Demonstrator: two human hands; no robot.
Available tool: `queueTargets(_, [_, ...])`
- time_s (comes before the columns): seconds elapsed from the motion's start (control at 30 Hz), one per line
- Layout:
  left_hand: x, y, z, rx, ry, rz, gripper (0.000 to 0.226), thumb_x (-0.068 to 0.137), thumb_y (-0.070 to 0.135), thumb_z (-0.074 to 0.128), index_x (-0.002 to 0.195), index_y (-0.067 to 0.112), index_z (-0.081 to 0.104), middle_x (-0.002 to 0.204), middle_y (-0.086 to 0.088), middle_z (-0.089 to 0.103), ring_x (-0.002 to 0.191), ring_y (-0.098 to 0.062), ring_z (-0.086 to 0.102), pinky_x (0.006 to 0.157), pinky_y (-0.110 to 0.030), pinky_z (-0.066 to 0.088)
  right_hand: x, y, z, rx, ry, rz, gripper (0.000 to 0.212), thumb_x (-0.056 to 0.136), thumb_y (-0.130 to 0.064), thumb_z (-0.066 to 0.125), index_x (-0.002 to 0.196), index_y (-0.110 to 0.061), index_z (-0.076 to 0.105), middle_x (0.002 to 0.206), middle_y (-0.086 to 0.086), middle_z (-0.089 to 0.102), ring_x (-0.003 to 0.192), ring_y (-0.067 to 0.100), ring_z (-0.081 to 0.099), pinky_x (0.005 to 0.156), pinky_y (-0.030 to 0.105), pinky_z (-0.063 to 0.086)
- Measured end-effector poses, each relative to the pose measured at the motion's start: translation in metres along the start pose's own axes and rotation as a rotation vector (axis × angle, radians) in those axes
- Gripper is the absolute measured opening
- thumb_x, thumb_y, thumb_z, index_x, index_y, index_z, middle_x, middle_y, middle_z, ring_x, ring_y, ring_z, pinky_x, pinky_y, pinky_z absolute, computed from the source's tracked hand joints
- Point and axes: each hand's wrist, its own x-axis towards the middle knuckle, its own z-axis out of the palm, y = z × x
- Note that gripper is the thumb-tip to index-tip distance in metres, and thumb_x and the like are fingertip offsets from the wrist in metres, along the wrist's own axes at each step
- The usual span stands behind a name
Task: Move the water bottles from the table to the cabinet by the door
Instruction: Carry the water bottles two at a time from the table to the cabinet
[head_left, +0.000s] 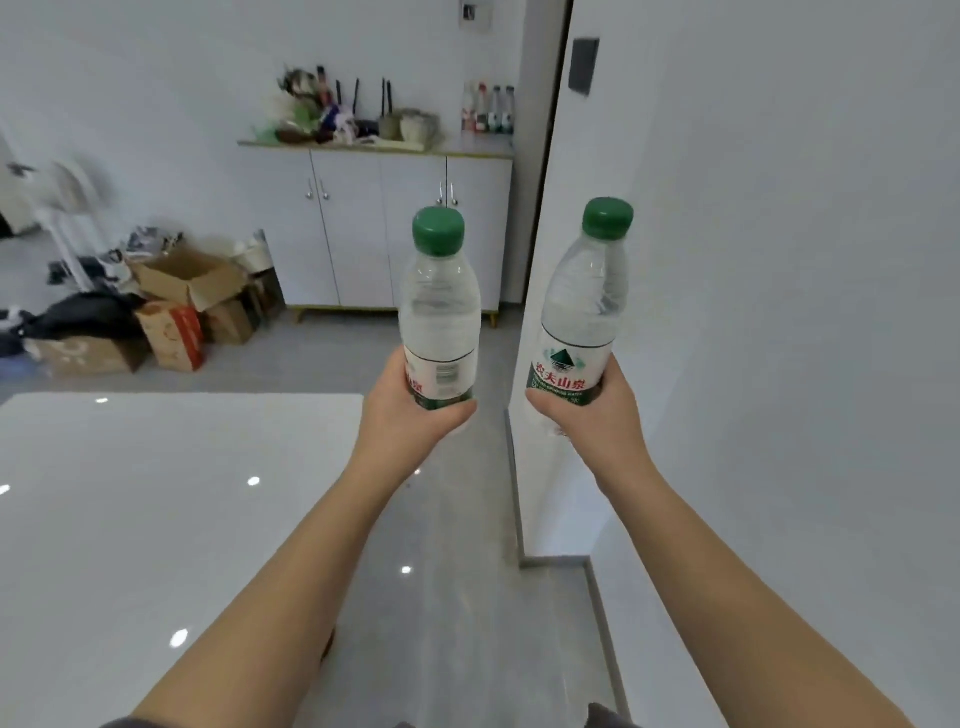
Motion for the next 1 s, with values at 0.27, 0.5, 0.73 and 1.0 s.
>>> queueTargets(0.27, [0.049,0.101,-0.042,-0.135,-0.016,0.173,0.046,0.070,0.009,0.082,0.106,0.029,0.060,0.096,0.012,0.072,0.093,-0.010,0.068,0.075,-0.029,0.053,0.034,-0.106,-0.002,0.116,-0.005,-0.188,0.048,0.074,-0.016,0.083,0.113,-0.029,0.059,0.104,-0.013,0.070,0.092,0.004,0.068,0.072,0.027,0.053])
queueTargets(0.5, [0.058,0.128,-0.058,-0.133,-0.042,0.216,0.043,0.073,0.012,0.081,0.103,0.031,0.057,0.094,0.015,0.069,0.084,0.002,0.063,0.061,-0.019,0.045,0.044,-0.137,0.009,0.101,-0.014,-0.228,0.046,0.074,-0.018,0.083,0.113,-0.028,0.059,0.101,-0.014,0.070,0.089,0.002,0.066,0.068,0.025,0.050])
queueTargets(0.73, [0.075,0.122,-0.066,-0.135,-0.039,0.199,0.043,0.070,0.014,0.083,0.099,0.034,0.058,0.095,0.015,0.071,0.091,-0.004,0.066,0.075,-0.026,0.053,0.056,-0.138,0.026,0.080,0.014,-0.234,0.051,0.073,-0.019,0.084,0.115,-0.028,0.057,0.104,-0.013,0.069,0.094,0.006,0.066,0.072,0.028,0.053])
queueTargets(1.0, [0.120,0.134,-0.063,-0.115,-0.053,0.202,0.046,0.071,0.018,0.084,0.108,0.030,0.059,0.096,0.016,0.070,0.088,-0.001,0.065,0.065,-0.023,0.048,0.098,-0.141,0.040,0.056,0.029,-0.221,0.055,0.071,-0.023,0.086,0.117,-0.027,0.057,0.108,-0.011,0.069,0.098,0.012,0.067,0.083,0.039,0.057])
